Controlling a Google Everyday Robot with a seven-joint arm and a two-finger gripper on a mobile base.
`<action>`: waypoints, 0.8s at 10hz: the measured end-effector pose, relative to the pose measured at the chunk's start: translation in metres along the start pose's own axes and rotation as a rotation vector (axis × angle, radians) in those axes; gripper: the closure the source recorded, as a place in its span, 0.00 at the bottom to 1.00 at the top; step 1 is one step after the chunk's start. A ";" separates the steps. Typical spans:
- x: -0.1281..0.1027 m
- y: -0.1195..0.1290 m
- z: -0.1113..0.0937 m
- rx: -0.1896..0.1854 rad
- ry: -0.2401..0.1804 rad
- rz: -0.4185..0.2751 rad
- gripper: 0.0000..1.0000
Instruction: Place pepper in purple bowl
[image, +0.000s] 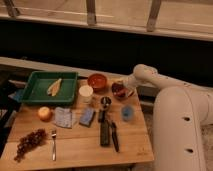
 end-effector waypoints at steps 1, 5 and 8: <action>0.001 0.000 0.002 -0.008 0.006 0.007 0.24; 0.005 0.006 0.007 -0.030 0.018 0.007 0.63; 0.006 0.010 0.006 -0.040 0.020 0.003 0.91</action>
